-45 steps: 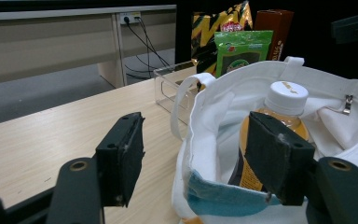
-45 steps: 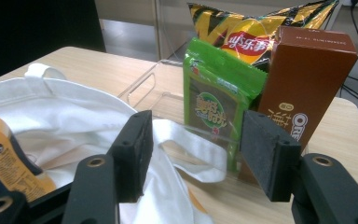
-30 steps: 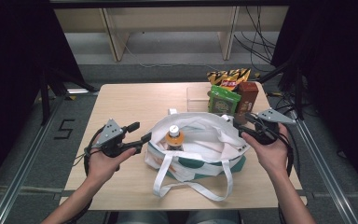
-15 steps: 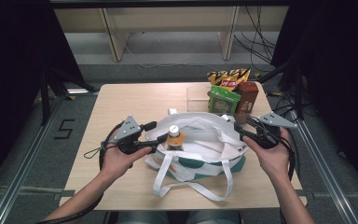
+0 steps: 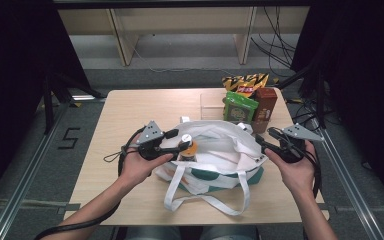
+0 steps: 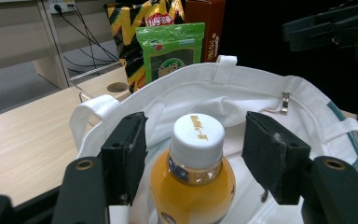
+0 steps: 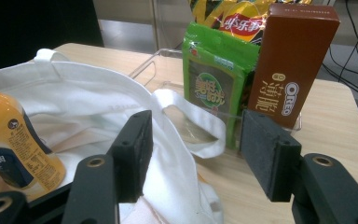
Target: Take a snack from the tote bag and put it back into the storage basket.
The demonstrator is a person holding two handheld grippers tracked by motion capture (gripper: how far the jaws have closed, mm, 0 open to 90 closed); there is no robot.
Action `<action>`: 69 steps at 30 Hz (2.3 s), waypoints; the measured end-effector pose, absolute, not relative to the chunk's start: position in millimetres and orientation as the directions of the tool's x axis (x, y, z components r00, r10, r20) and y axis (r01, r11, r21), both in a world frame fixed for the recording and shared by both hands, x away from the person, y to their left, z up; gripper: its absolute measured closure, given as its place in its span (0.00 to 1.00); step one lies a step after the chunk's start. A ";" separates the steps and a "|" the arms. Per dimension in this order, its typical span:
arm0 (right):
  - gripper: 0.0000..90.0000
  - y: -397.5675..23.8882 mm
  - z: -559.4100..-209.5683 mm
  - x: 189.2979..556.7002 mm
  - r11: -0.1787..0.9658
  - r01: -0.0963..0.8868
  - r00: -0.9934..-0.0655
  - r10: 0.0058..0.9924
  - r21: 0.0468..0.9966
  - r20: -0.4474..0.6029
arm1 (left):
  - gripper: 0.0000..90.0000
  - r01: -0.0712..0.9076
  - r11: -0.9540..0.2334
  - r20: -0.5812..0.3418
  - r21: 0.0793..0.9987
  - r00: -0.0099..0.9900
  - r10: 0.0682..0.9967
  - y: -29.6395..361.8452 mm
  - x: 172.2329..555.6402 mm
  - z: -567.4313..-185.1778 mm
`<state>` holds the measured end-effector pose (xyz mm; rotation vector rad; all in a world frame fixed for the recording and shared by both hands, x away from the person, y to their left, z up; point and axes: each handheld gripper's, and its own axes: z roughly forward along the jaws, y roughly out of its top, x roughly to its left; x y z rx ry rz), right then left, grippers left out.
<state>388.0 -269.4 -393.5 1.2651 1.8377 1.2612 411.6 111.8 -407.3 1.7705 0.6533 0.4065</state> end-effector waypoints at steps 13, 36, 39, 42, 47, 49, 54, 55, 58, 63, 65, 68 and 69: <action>0.50 -270.2 -397.3 386.2 0.087 0.405 -0.387 0.918 0.910 0.084 | 0.49 0.219 -0.196 -0.062 0.956 0.801 0.596 106.8 418.4 -404.2; 0.49 -277.8 -403.3 384.6 0.084 0.423 -0.372 0.924 0.902 0.089 | 0.64 0.240 -0.222 -0.063 0.945 0.800 0.596 97.6 426.0 -419.7; 0.49 -279.0 -403.4 384.7 0.096 0.416 -0.374 0.924 0.904 0.074 | 0.65 0.240 -0.216 -0.067 0.947 0.802 0.594 97.3 426.4 -420.3; 0.49 -279.5 -403.5 384.3 0.096 0.417 -0.368 0.927 0.904 0.071 | 0.65 0.241 -0.218 -0.067 0.946 0.802 0.593 97.5 426.4 -419.8; 0.49 -279.4 -403.5 384.1 0.092 0.426 -0.368 0.927 0.900 0.079 | 0.65 0.259 -0.206 -0.090 0.944 0.799 0.594 99.1 429.2 -418.6; 0.49 -279.4 -403.4 383.9 0.091 0.426 -0.367 0.927 0.900 0.080 | 0.65 0.255 -0.201 -0.089 0.946 0.800 0.594 98.8 429.1 -417.1; 0.49 -279.9 -402.5 383.9 0.080 0.432 -0.359 0.929 0.898 0.090 | 0.65 0.238 -0.184 -0.087 0.954 0.804 0.589 97.6 428.1 -407.7; 0.49 -279.9 -402.6 383.8 0.077 0.432 -0.358 0.929 0.898 0.093 | 0.65 0.232 -0.181 -0.084 0.956 0.806 0.586 97.3 428.4 -405.4; 0.49 -282.8 -403.6 385.7 0.107 0.409 -0.377 0.924 0.906 0.061 | 0.65 0.218 -0.177 -0.076 0.960 0.809 0.582 96.0 429.2 -398.2; 0.49 -283.7 -403.4 385.4 0.102 0.410 -0.367 0.928 0.906 0.061 | 0.66 0.199 -0.160 -0.071 0.967 0.812 0.580 94.6 431.5 -387.4; 0.50 -281.9 -404.6 384.6 0.075 0.394 -0.345 0.936 0.916 0.072 | 0.66 0.193 -0.152 -0.070 0.969 0.812 0.580 94.8 432.5 -383.5; 0.49 -284.5 -404.6 385.9 0.096 0.389 -0.353 0.934 0.916 0.052 | 0.66 0.185 -0.142 -0.070 0.972 0.812 0.579 95.5 434.5 -379.2; 0.49 -285.2 -403.2 384.5 0.098 0.419 -0.364 0.929 0.903 0.068 | 0.66 0.184 -0.140 -0.070 0.973 0.811 0.581 95.7 434.9 -377.4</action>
